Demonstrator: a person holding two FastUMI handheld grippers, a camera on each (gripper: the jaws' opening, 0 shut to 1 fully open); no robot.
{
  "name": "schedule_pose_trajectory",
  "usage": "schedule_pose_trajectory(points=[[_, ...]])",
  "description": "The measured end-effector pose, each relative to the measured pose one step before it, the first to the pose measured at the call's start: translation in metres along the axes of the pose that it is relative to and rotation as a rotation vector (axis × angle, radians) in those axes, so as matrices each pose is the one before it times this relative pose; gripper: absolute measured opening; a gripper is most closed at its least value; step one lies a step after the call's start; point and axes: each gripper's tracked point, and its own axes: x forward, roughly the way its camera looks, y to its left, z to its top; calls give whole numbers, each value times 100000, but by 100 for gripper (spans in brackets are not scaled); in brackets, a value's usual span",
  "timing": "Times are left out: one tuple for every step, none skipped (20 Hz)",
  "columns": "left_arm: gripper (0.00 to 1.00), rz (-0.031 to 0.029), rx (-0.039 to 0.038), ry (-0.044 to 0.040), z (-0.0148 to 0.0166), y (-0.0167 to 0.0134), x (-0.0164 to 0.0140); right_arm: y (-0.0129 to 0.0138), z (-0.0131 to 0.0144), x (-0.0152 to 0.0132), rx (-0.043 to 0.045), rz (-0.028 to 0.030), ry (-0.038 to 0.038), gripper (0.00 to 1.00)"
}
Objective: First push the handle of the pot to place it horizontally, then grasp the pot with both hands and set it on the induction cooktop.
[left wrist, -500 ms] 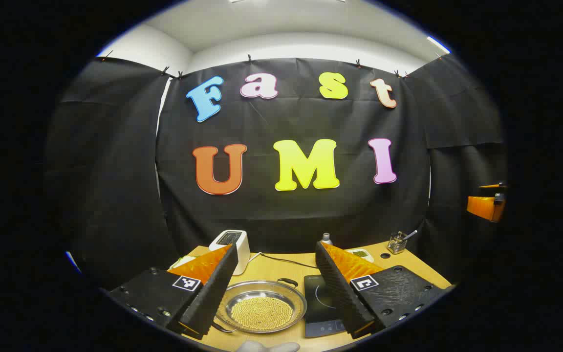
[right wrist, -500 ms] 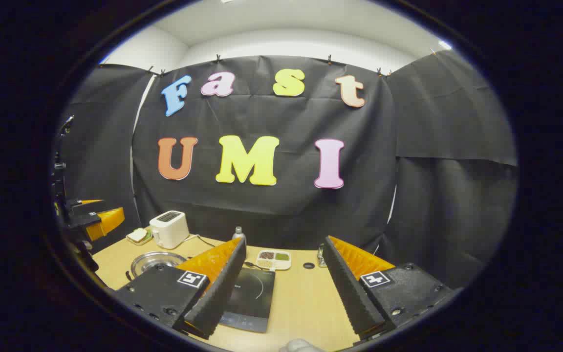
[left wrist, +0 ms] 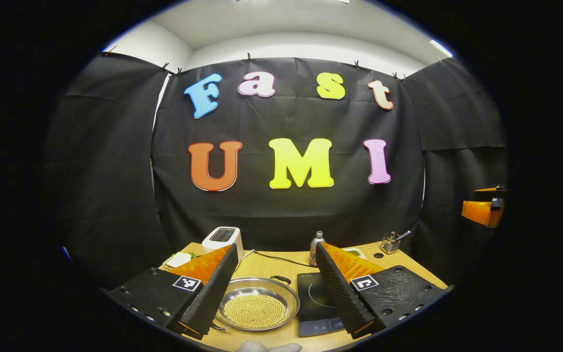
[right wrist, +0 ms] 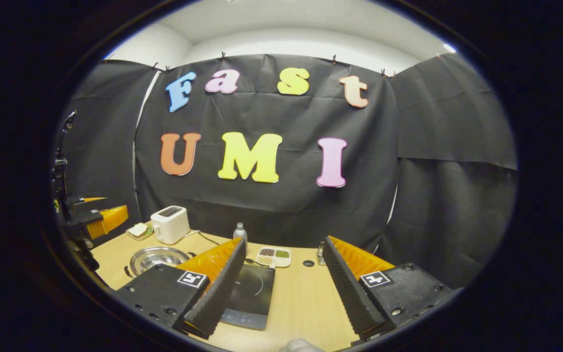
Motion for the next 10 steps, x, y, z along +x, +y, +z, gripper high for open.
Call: schedule_pose_trajectory(points=[[95,-654,-58,-470,-2,-269,-101,-114,-216,-210,-65,-188,358,97],[95,-960,211,-139,-113,-289,-25,-51,48,-87,56,-291,186,99],[95,-268,418,-100,-56,-134,-64,-39,-9,-137,44,-261,-82,99],[95,-56,263,-53,27,13,30,-49,110,-82,110,-343,-182,99],[95,-612,-29,-111,-126,-212,-18,-45,-156,-115,23,-226,160,99],[95,-395,-233,-325,-32,-78,-37,92,-55,-111,-88,-34,225,97],[95,-599,-157,176,-105,-39,61,5,-16,-112,-191,-321,-54,97],[95,-362,-223,23,-112,-27,-14,25,107,-61,-274,-239,91,99],[95,-432,-157,199,-54,39,20,28,-82,-83,-191,-167,-13,99],[100,229,-116,-19,20,218,-44,84,114,-104,-97,-93,-142,99]])
